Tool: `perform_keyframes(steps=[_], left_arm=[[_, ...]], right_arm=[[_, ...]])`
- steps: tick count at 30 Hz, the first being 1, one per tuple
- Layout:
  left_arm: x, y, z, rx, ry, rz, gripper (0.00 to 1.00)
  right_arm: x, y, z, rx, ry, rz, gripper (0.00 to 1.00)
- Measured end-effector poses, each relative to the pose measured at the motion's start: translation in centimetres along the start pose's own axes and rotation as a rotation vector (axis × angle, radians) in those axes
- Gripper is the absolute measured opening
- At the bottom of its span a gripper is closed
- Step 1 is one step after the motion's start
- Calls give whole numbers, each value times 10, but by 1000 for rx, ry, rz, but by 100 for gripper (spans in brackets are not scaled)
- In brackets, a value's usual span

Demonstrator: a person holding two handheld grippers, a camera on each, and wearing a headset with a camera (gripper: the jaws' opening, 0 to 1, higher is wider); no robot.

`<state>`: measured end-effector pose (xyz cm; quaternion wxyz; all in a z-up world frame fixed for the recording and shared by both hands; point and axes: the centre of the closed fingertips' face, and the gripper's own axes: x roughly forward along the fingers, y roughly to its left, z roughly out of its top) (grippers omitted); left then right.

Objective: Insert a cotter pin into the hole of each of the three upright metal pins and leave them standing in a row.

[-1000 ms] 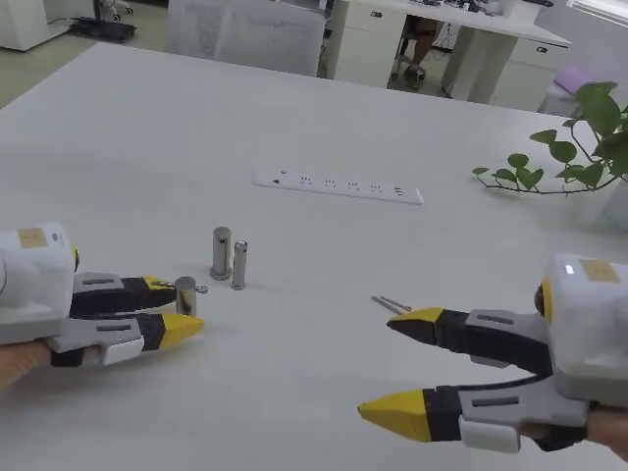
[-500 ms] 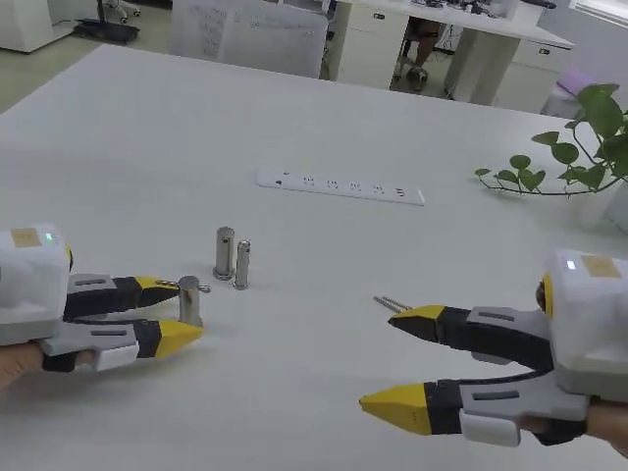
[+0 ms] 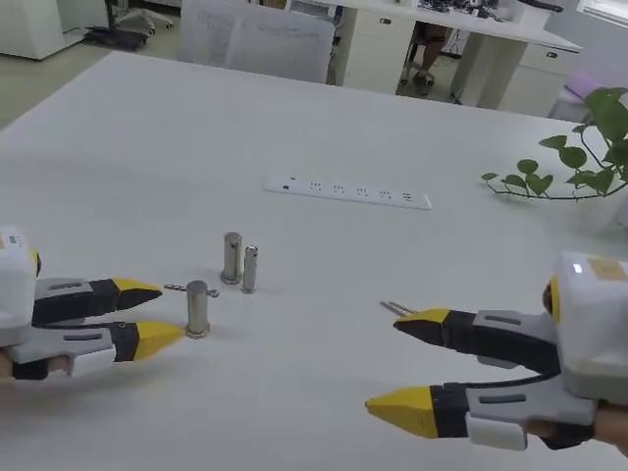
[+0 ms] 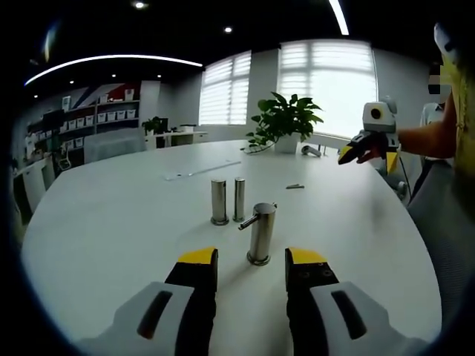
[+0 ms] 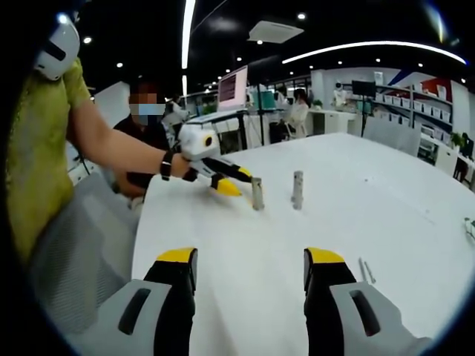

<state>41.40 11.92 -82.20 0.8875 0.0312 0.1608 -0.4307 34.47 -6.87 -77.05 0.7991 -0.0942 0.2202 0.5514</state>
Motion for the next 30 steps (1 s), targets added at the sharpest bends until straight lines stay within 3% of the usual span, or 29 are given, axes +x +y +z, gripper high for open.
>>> perform_keyframes(steps=[10,14,22,30], left_arm=[[-20,-9,5,-6,-21,23,35],[-33,-8,16,-5,-46,37,35],[-53,14,46,20,-86,68,34],[-41,37,68,48,-99,60,33]], right_arm=[[-1,1,8,-8,-11,-3,59],[-2,1,9,-10,-11,-3,59],[-2,5,9,-4,-19,0,59],[-3,4,6,1,-13,-3,59]])
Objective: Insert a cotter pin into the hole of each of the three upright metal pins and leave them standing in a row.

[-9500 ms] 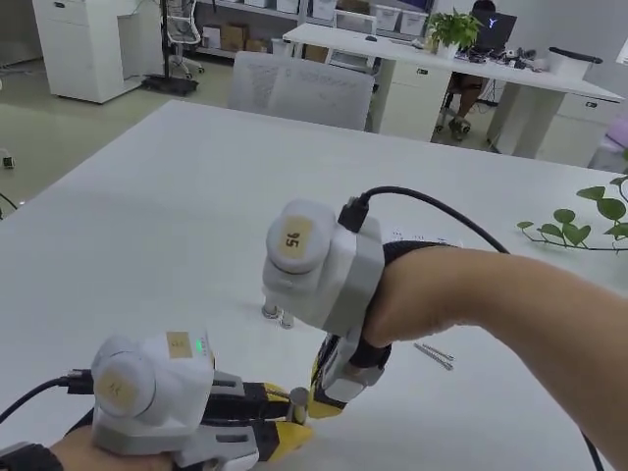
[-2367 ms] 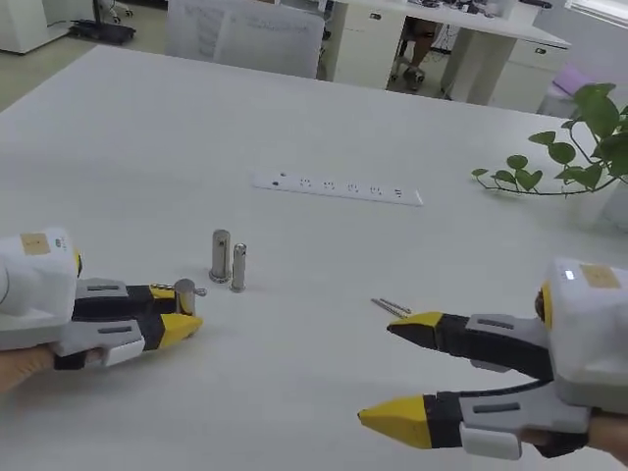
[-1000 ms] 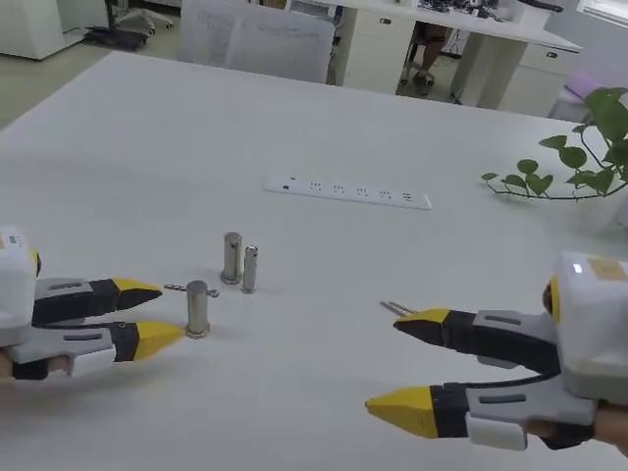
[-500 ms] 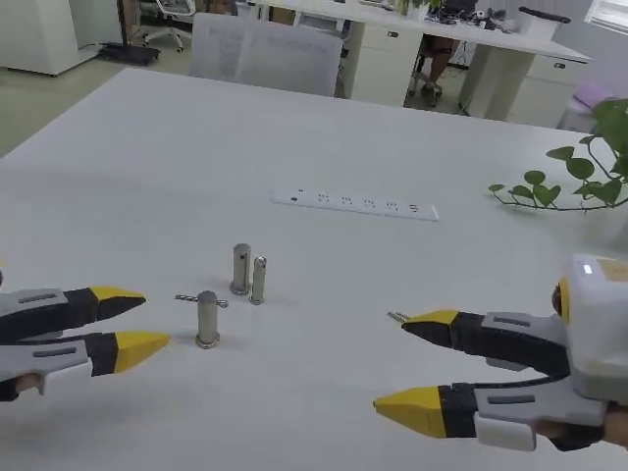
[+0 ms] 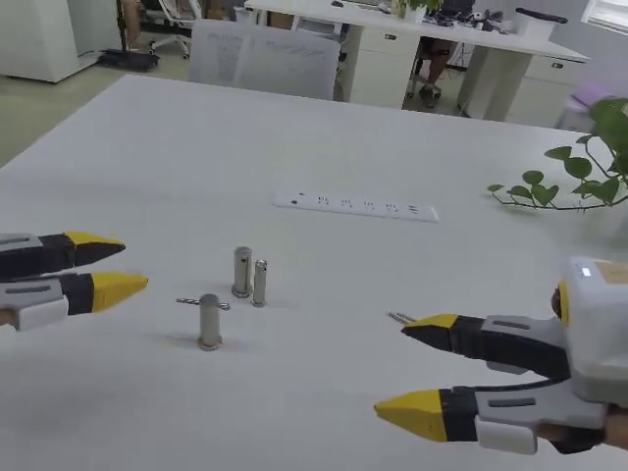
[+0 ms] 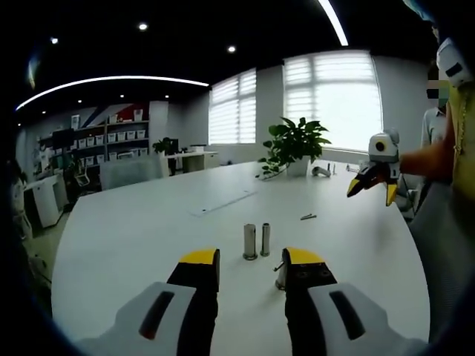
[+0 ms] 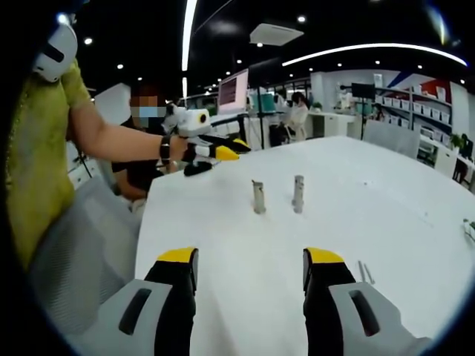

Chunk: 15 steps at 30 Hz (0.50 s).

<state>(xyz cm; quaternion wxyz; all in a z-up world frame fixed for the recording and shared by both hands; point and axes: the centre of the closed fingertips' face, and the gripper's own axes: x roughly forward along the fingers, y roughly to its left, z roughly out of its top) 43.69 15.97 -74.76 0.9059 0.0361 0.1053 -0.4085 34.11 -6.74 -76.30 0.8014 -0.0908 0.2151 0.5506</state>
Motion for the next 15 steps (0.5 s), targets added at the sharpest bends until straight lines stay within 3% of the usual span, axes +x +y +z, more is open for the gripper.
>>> perform_keyframes(steps=[7,15], left_arm=[[20,13,7,19,6,-18,32],[45,28,-11,-11,43,-40,30]], right_arm=[[-1,-2,-4,9,7,-6,59],[-3,-2,-8,18,17,-15,58]])
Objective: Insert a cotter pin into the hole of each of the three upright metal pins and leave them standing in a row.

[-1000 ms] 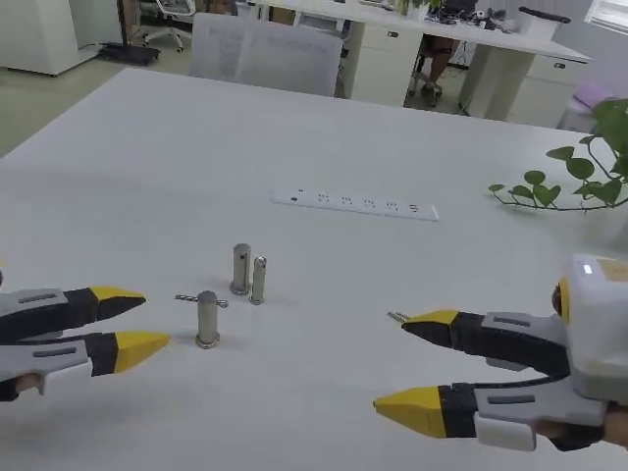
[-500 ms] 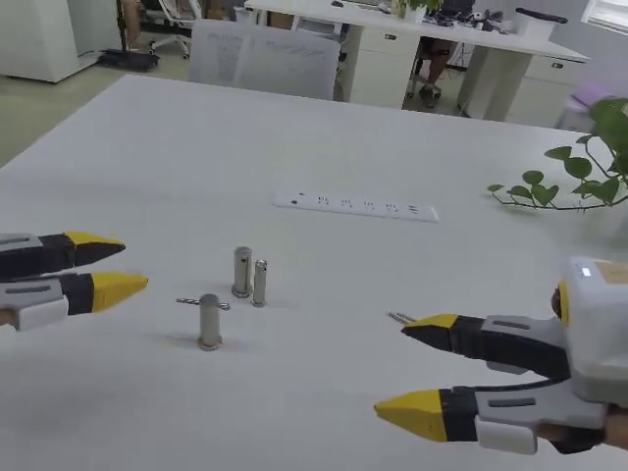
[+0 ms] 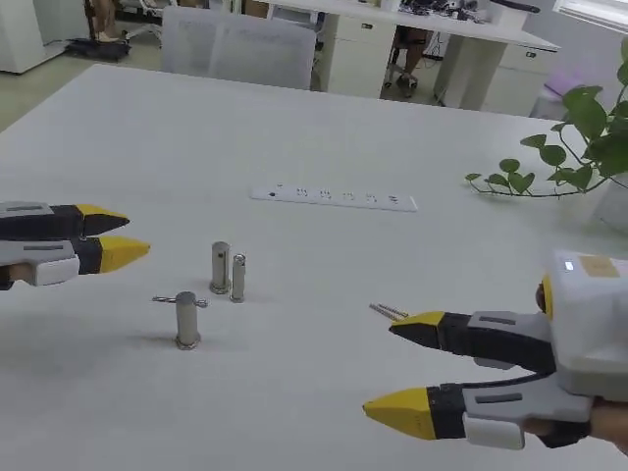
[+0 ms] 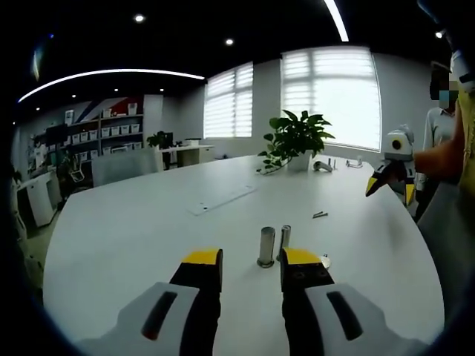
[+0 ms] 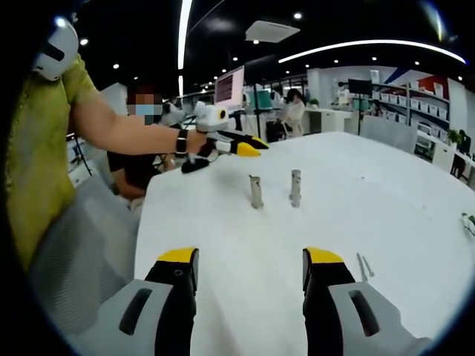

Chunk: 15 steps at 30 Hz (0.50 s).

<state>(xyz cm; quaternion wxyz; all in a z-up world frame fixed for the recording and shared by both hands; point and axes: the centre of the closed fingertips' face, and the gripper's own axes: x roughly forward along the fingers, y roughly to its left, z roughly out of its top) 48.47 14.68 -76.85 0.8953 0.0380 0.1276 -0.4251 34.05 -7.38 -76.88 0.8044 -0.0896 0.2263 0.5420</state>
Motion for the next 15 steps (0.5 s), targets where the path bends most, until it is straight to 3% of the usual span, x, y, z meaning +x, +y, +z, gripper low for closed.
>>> perform_keyframes(steps=[15], left_arm=[[53,-5,-16,-12,40,-120,28]], right_arm=[[-8,-14,-11,24,29,-42,58]])
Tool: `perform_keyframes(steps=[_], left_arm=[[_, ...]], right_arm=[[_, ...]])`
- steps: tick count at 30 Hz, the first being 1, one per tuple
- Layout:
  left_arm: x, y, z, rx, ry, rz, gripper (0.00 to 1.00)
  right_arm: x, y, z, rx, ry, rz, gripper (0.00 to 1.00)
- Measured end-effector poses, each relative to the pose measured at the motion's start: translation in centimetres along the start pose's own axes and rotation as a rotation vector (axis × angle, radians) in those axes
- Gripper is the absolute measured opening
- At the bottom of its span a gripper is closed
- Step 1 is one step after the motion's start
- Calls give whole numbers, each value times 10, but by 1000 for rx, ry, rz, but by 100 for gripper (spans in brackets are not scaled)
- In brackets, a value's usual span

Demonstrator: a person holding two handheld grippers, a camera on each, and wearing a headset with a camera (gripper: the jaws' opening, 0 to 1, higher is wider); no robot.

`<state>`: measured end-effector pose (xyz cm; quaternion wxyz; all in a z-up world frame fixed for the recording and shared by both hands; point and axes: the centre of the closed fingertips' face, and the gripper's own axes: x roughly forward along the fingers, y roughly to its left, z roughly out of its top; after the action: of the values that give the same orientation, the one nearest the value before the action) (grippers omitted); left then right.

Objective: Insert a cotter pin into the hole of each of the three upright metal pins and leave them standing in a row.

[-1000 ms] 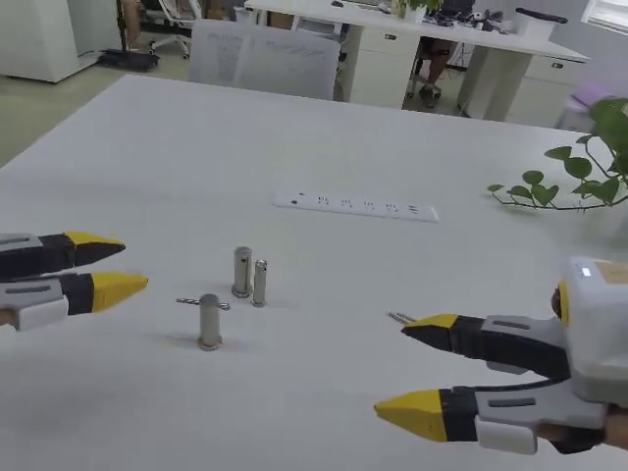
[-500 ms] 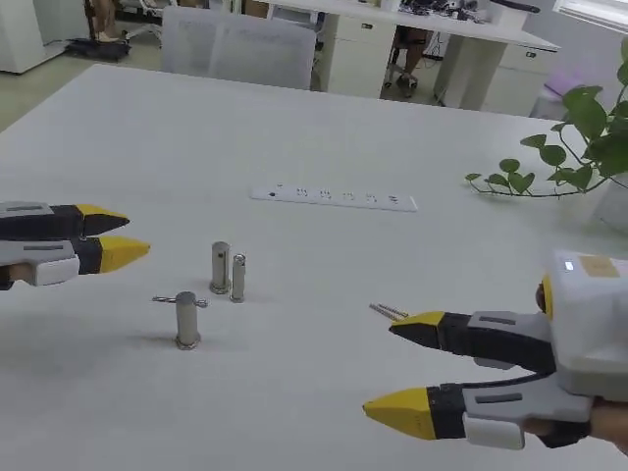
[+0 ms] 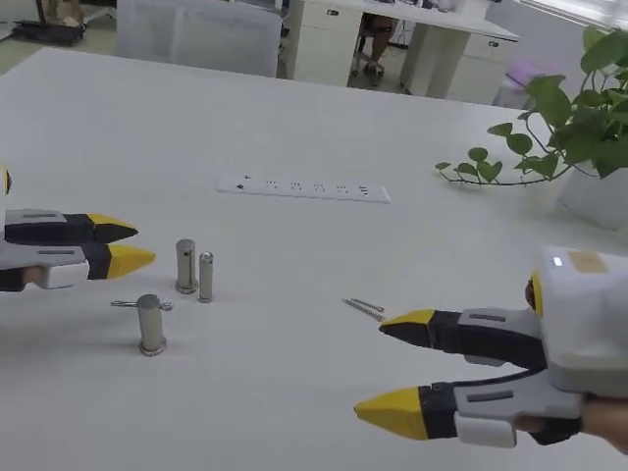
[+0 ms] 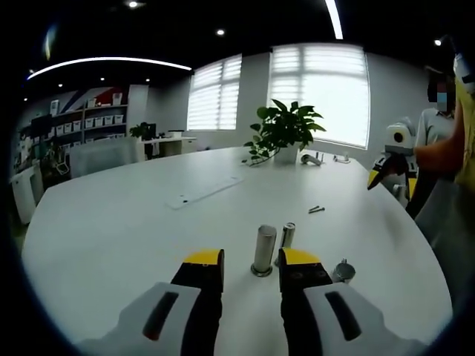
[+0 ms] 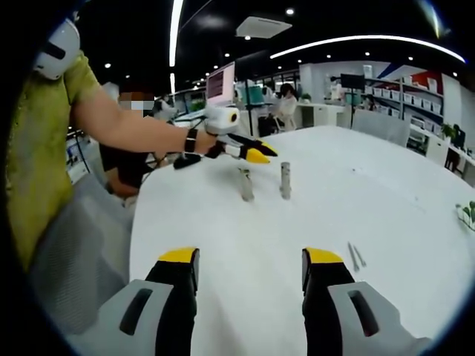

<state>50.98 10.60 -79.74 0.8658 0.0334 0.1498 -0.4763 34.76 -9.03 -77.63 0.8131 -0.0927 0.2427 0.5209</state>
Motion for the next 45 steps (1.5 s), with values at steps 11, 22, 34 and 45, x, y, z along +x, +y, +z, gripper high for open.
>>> perform_keyframes(steps=[11,22,34,45], left_arm=[[27,-11,-4,21,15,-96,25],[42,-16,-12,36,25,-140,19],[49,-20,-12,69,28,-158,12],[48,-13,-12,106,40,-126,10]], right_arm=[[-2,-7,-6,14,18,-17,57],[-2,-11,-13,30,33,-27,55],[-4,-13,-16,42,39,-32,54],[-3,-12,-17,43,38,-31,53]])
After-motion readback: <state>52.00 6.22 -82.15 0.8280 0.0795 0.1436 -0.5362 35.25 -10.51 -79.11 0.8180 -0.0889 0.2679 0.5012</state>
